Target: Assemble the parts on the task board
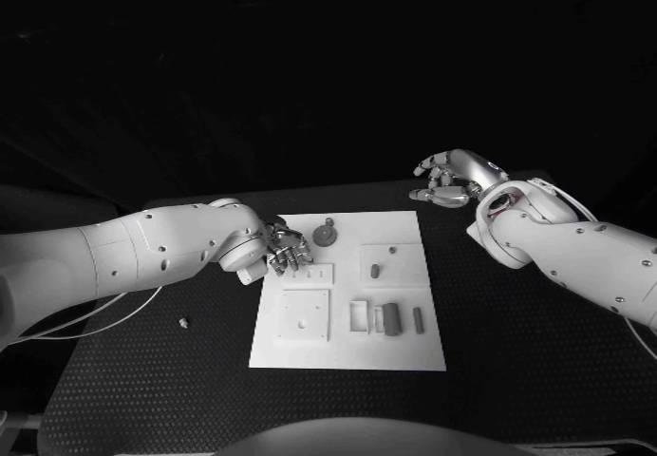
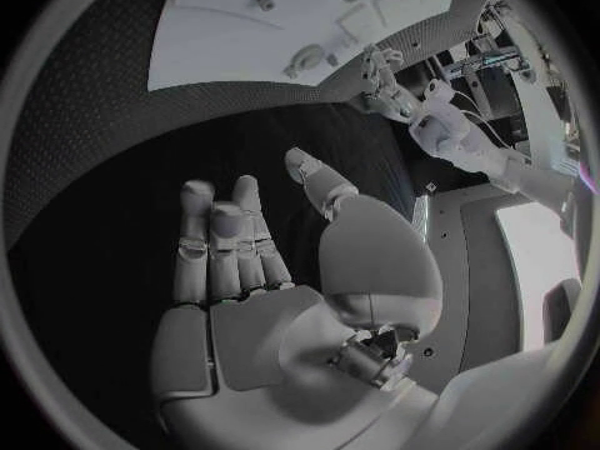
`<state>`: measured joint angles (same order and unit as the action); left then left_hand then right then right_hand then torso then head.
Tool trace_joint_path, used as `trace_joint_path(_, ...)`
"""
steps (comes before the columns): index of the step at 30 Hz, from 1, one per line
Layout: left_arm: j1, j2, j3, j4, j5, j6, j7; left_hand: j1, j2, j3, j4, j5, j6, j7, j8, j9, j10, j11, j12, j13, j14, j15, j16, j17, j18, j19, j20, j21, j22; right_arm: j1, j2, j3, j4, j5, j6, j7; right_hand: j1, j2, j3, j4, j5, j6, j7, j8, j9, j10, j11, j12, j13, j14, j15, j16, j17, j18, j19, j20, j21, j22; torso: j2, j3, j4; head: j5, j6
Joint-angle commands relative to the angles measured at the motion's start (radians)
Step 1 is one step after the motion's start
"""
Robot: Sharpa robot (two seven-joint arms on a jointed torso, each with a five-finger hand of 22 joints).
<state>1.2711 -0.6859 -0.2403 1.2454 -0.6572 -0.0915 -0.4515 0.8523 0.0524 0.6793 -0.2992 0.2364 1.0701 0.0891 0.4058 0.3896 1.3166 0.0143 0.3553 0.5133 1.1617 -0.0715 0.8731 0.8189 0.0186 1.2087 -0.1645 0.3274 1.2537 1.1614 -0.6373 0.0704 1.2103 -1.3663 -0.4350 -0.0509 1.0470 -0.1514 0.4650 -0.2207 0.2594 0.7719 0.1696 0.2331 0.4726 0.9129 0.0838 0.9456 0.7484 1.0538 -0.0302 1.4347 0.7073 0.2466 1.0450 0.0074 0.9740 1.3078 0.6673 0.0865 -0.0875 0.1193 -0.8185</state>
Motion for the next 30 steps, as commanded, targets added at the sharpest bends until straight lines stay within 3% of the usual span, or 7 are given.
trace_joint_path(1, -0.003, 0.005, 0.001, -0.002, -0.058, 0.031, -0.023, -0.022, -0.001, 0.037, 0.01, 0.005, 0.029, -0.017, 0.017, 0.05, 0.042, -0.033, 0.011, 0.006, 0.009, -0.014, 0.012, -0.001, 0.019, 0.021, -0.016, 0.007, 0.007, 0.0, -0.001, 0.005, 0.003, 0.046, -0.046, 0.017, -0.003, 0.01, 0.0, 0.007, -0.002, -0.013, 0.02, 0.006, -0.001, 0.004, -0.007, 0.006, -0.001, 0.0, -0.002, -0.002, -0.001, 0.015, 0.003, -0.006, -0.005, 0.009, 0.0, 0.0, -0.0019, -0.003, -0.003)
trace_joint_path(7, -0.004, 0.005, 0.001, -0.004, -0.108, 0.038, -0.032, -0.046, -0.004, 0.049, 0.008, 0.054, 0.044, -0.025, 0.021, 0.066, 0.051, -0.042, 0.034, 0.024, 0.017, -0.024, 0.042, 0.001, 0.019, 0.034, -0.025, 0.02, 0.028, 0.0, -0.003, 0.009, 0.004, 0.052, -0.045, 0.016, -0.004, 0.01, 0.0, 0.007, -0.002, -0.013, 0.02, 0.006, -0.001, 0.004, -0.007, 0.007, -0.001, 0.0, -0.002, -0.002, -0.001, 0.015, 0.004, -0.006, -0.005, 0.009, 0.0, 0.0, 0.0001, -0.004, -0.009)
trace_joint_path(10, -0.005, 0.007, 0.001, -0.006, -0.12, 0.044, -0.036, -0.062, -0.008, 0.056, 0.006, 0.103, 0.061, -0.034, 0.029, 0.085, 0.06, -0.052, 0.061, 0.043, 0.025, -0.038, 0.077, 0.006, 0.019, 0.048, -0.036, 0.039, 0.051, 0.0, -0.002, 0.011, 0.007, 0.052, -0.045, 0.016, -0.003, 0.01, 0.0, 0.007, -0.002, -0.014, 0.02, 0.006, -0.001, 0.004, -0.007, 0.007, -0.001, 0.0, -0.003, -0.002, -0.001, 0.015, 0.004, -0.006, -0.005, 0.009, 0.0, 0.0002, 0.0002, -0.004, -0.013)
trace_joint_path(15, -0.01, 0.014, 0.001, -0.006, -0.137, 0.048, -0.04, -0.073, -0.011, 0.065, 0.006, 0.13, 0.068, -0.039, 0.03, 0.105, 0.057, -0.057, 0.085, 0.06, 0.026, -0.047, 0.103, 0.0, 0.017, 0.054, -0.045, 0.052, 0.071, 0.0, 0.0, 0.013, 0.008, 0.055, -0.042, 0.015, -0.003, 0.01, 0.0, 0.007, -0.002, -0.014, 0.02, 0.006, -0.001, 0.004, -0.007, 0.007, -0.001, 0.0, -0.003, -0.002, -0.001, 0.015, 0.004, -0.006, -0.005, 0.009, 0.0, 0.0001, 0.0001, -0.001, -0.014)
trace_joint_path(30, -0.018, 0.033, 0.001, -0.015, -0.185, 0.048, -0.036, -0.08, -0.03, 0.065, 0.009, 0.124, 0.092, -0.052, 0.036, 0.144, 0.063, -0.07, 0.135, 0.088, 0.04, -0.057, 0.154, -0.027, 0.015, 0.073, -0.058, 0.079, 0.077, 0.0, 0.005, 0.013, 0.008, 0.056, -0.033, 0.013, -0.003, 0.01, -0.001, 0.007, -0.002, -0.014, 0.02, 0.005, -0.001, 0.004, -0.008, 0.007, -0.002, 0.001, -0.003, -0.003, -0.002, 0.015, 0.004, -0.006, -0.005, 0.009, -0.001, 0.0013, -0.0003, -0.006, -0.018)
